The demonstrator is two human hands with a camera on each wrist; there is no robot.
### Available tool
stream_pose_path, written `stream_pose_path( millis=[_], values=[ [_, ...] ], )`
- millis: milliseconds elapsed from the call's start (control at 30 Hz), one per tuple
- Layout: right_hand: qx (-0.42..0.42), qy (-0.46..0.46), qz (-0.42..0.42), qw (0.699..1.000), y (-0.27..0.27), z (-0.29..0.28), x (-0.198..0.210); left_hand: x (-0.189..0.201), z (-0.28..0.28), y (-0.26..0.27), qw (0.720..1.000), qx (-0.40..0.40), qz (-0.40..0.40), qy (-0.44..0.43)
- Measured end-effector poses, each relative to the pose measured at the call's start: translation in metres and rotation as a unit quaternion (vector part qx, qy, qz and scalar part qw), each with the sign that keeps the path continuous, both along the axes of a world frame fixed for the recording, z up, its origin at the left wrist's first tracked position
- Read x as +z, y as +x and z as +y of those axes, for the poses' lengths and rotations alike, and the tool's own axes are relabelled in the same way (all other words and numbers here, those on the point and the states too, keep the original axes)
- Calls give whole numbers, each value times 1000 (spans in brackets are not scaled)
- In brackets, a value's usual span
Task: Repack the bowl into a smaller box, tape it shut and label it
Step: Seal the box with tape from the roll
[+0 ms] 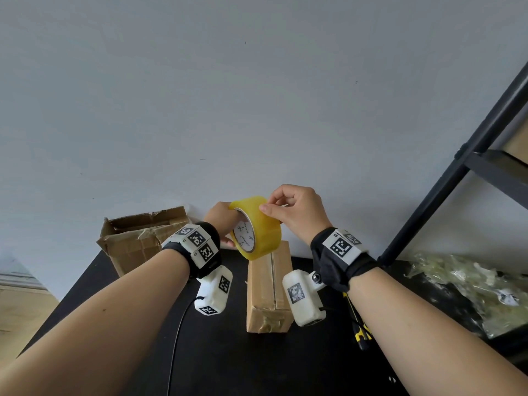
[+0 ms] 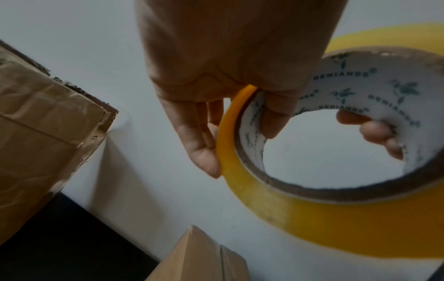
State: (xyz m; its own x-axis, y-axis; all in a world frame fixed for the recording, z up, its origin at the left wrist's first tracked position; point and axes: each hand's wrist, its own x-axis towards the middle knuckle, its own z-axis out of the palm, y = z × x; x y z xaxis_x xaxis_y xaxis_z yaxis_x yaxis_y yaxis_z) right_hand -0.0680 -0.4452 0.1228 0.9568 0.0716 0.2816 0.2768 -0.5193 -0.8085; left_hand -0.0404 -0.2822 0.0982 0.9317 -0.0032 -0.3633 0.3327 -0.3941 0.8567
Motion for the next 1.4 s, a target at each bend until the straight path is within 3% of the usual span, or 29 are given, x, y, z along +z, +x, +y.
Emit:
stream_pose_path(
  millis=[233, 367, 500, 600, 1033, 1400],
  values=[
    [10, -8, 9, 1000, -1, 4, 2, 4, 3, 1, 997, -22, -57, 41],
    [-52, 112, 143, 982, 7, 8, -1, 7, 1, 2, 980, -39, -167, 104],
    [-26, 183, 235, 954, 5, 8, 3, 9, -1, 3, 964, -39, -219, 146],
    [7, 202, 258, 945, 5, 3, 2, 7, -1, 3, 963, -23, -230, 136],
    [34, 140, 288, 947, 9, 12, -4, 6, 0, 11, 951, -23, -251, 181],
    [29, 192, 315, 929, 11, 16, -2, 5, -2, 13, 951, -30, -253, 175]
  ],
)
